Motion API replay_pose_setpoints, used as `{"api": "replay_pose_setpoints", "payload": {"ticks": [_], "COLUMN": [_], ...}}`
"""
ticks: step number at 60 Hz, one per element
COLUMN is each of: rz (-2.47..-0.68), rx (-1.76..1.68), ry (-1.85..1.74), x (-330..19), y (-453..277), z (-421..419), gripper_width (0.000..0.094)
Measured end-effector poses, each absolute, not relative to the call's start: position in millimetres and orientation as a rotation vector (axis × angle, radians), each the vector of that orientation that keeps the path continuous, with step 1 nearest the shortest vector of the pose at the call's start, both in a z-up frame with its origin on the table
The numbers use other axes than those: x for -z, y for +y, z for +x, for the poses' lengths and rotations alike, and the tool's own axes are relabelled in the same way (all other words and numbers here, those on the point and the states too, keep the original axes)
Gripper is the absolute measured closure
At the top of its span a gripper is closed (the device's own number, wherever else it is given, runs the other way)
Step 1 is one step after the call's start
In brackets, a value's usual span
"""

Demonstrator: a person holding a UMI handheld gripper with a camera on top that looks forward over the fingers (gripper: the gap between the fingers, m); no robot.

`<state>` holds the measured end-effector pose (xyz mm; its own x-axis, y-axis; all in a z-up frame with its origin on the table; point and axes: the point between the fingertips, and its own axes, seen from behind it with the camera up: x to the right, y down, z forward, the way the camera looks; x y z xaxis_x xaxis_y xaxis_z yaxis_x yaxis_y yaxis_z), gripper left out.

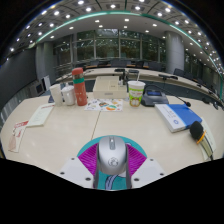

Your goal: Arrange mouse

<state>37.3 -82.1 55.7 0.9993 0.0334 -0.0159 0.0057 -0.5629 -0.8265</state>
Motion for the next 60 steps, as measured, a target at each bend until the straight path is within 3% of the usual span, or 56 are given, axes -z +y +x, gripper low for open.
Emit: {"api": "replay_pose_setpoints", "payload": {"ticks": [4,14,17,21,22,24,42,50,60], "rz": [-2.212,-2.3,-2.299,-2.287,-2.286,-2.279,-2.166,-2.12,-2.105], "rx": [-0.024,-0.049,-0.039,-0.004,0.003,0.026,0.083,0.057,0.024], "ry": [-0.026,-0.011,-0.003,-0.022,-0.025,-0.028,-0.031,-0.029,-0.02], "x": [-29,10,6,-10,-16,-28,-164,-201,-221], "y": [-82,-91,-96,-105,-108,-114,-220,-280,-349], "z": [30,25,29,34,36,39,32,19,12], "gripper_width": [0.0558,0.0434,0.0326,0.0085,0.0063,0.01,0.0079,0.0078,0.008]}}
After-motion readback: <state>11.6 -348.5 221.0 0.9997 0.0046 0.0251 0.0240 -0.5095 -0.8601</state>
